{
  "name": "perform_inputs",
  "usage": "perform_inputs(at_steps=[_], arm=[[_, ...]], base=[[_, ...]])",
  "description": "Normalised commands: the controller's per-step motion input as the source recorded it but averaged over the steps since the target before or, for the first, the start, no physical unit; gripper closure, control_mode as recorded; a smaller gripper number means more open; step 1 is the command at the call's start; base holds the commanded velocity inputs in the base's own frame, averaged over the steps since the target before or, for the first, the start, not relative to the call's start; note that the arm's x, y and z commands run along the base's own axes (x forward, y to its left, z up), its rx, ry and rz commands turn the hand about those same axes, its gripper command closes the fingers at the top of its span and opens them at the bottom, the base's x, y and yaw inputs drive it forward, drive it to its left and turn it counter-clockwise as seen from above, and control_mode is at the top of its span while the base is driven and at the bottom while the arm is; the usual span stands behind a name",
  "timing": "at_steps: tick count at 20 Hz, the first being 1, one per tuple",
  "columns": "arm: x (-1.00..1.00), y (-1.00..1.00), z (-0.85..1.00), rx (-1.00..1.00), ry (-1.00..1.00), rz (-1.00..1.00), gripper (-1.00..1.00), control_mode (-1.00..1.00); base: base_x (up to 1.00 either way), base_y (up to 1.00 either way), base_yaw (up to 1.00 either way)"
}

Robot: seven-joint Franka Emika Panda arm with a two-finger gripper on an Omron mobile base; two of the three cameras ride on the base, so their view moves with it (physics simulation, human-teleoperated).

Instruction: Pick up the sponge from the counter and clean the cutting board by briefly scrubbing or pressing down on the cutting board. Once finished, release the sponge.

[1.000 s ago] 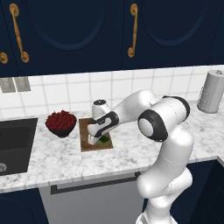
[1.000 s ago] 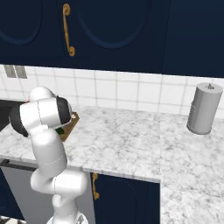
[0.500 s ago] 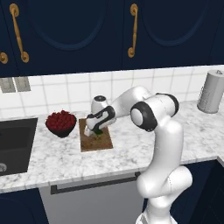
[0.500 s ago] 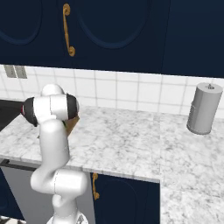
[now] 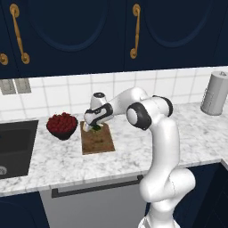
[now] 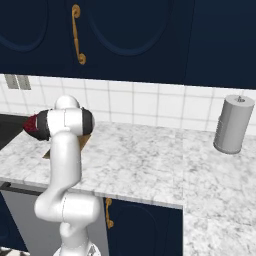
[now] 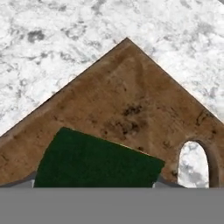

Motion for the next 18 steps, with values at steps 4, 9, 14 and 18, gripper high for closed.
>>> perform_inputs(at_steps=[4,9,14,18], arm=[[-0.24,0.01,0.13,0.12,-0.25,-0.01,1.0,-1.0],[-0.77,0.0,-0.88,0.07,0.0,-0.01,1.0,-1.0],[-0.53,0.03,-0.9,0.01,0.07,0.0,1.0,-1.0],[-1.0,-0.05,-0.32,0.13,0.31,0.02,1.0,-1.0]], base=[[0.0,0.0,0.0],[0.0,0.0,0.0],[0.0,0.0,0.0],[0.0,0.0,0.0]])
